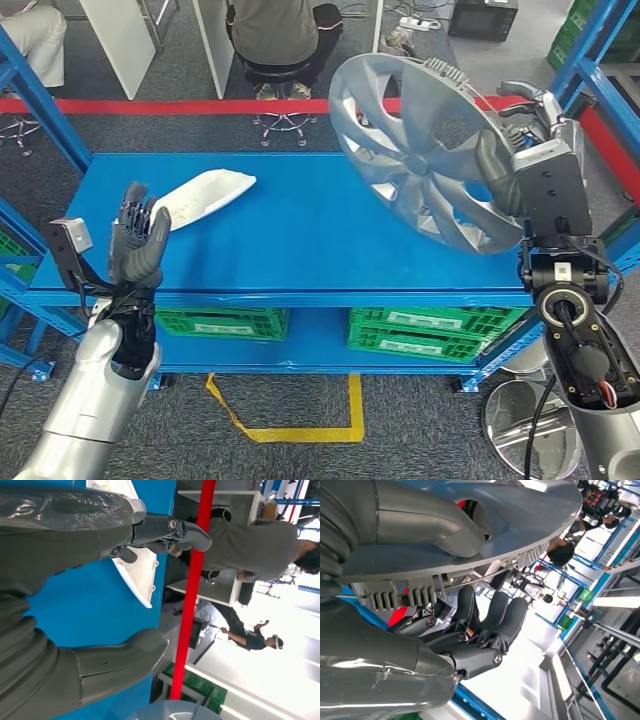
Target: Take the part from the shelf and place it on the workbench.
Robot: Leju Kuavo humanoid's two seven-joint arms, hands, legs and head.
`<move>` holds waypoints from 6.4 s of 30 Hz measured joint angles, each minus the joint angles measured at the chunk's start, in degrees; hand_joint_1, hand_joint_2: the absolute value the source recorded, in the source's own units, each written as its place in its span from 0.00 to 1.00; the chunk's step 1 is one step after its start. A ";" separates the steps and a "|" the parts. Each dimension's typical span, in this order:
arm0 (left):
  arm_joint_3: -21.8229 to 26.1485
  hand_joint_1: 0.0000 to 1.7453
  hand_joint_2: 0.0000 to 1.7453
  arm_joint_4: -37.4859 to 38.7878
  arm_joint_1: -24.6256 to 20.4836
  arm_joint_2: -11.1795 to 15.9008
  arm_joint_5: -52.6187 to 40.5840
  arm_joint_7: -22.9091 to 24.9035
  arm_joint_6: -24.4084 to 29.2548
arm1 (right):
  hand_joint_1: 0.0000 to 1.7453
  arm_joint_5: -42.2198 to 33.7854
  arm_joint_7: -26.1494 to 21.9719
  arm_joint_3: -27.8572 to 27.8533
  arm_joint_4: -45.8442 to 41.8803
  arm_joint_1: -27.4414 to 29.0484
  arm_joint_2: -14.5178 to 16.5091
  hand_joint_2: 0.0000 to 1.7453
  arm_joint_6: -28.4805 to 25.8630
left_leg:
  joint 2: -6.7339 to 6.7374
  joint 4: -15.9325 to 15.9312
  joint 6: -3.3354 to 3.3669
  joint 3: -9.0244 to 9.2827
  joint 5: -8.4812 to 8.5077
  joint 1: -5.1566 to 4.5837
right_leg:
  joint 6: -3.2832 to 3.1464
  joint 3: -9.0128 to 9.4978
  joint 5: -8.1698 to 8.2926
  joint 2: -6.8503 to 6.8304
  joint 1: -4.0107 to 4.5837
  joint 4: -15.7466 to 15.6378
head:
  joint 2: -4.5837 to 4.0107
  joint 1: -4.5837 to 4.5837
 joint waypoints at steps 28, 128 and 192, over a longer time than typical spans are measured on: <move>0.09 0.00 1.00 -0.09 -0.76 0.12 -0.30 -0.34 -0.67 | 1.00 2.22 0.20 0.64 -2.03 1.33 0.13 1.00 1.69 | -1.22 -0.41 1.99 0.65 -0.48 0.06 | 1.58 -8.55 -6.76 -0.30 -0.68 16.35 | 0.00 0.82; 0.09 0.00 1.00 0.77 -1.25 0.76 0.75 -2.42 -0.72 | 1.00 -9.63 5.64 4.56 4.69 5.45 1.34 1.00 10.02 | 0.68 0.76 -0.11 -1.64 0.22 0.06 | 0.59 -1.56 0.68 -3.06 -0.46 0.64 | 0.00 0.11; 0.09 0.00 1.00 3.24 -3.30 -1.02 1.05 -3.39 -1.85 | 1.00 -11.79 6.51 1.36 -2.64 8.37 1.15 1.00 10.35 | 3.12 1.81 -0.34 0.91 -3.01 -0.56 | -0.59 -4.76 2.78 -1.30 -0.28 2.17 | 0.00 1.30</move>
